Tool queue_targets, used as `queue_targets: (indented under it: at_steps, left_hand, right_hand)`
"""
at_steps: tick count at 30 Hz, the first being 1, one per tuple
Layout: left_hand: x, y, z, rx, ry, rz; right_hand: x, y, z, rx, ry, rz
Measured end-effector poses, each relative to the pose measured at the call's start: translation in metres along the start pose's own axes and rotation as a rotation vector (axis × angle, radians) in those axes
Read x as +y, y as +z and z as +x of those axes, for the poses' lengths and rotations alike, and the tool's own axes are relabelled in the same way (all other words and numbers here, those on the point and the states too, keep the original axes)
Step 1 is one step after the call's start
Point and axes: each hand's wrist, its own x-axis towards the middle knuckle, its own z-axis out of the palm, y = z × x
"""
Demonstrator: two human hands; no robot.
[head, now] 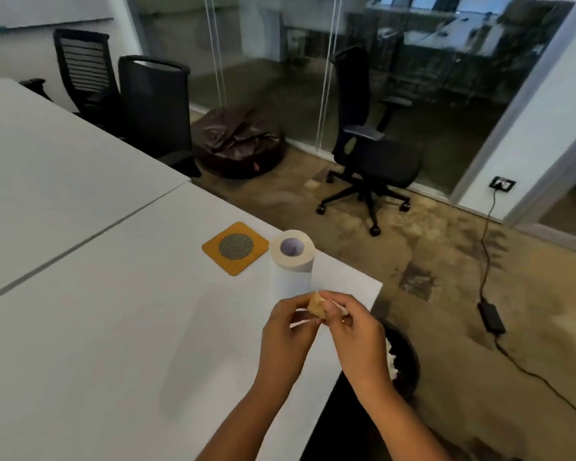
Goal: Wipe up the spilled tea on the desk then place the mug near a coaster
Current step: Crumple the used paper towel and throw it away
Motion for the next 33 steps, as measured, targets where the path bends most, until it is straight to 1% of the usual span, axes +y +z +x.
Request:
queue_targets:
  at_steps: [3,4,7,10,12,13,15,17,20,23,26,29,31,33]
  left_hand:
    - [0.024,0.041,0.009,-0.199,0.147,-0.065]
    - [0.03,0.055,0.011,-0.27,0.197,-0.073]
    - [0.042,0.1,0.02,-0.429,0.308,-0.075]
    - [0.044,0.144,0.03,-0.533,0.331,-0.066]
    - [0.039,0.171,0.043,-0.584,0.296,-0.033]
    - [0.034,0.184,0.05,-0.598,0.278,0.024]
    - [0.021,0.207,0.064,-0.615,0.216,0.213]
    - [0.003,0.223,0.073,-0.608,0.108,0.395]
    - [-0.027,0.227,0.076,-0.582,0.026,0.499]
    - [-0.055,0.212,0.07,-0.59,-0.029,0.51]
    - [-0.074,0.193,0.055,-0.57,-0.088,0.437]
    - [-0.087,0.171,0.043,-0.525,-0.169,0.389]
    - [-0.095,0.15,0.041,-0.479,-0.24,0.381]
    - [-0.099,0.123,0.042,-0.398,-0.297,0.367]
  right_hand:
    - [0.003,-0.041,0.011,0.15,0.03,0.107]
    - [0.005,-0.056,0.014,0.209,0.029,0.1]
    - [0.015,-0.098,0.024,0.368,-0.019,-0.046]
    - [0.034,-0.136,0.035,0.466,-0.036,-0.092]
    - [0.053,-0.154,0.048,0.494,0.0,-0.074]
    - [0.066,-0.163,0.054,0.496,0.044,-0.058]
    - [0.093,-0.176,0.066,0.482,0.21,-0.066]
    - [0.122,-0.186,0.071,0.479,0.41,-0.085]
    - [0.156,-0.199,0.065,0.528,0.614,-0.052]
    - [0.177,-0.206,0.055,0.554,0.696,-0.005]
    - [0.188,-0.204,0.044,0.534,0.765,0.051]
    - [0.187,-0.183,0.037,0.434,0.799,0.13]
    - [0.18,-0.162,0.038,0.323,0.798,0.277]
    - [0.165,-0.141,0.044,0.198,0.775,0.458]
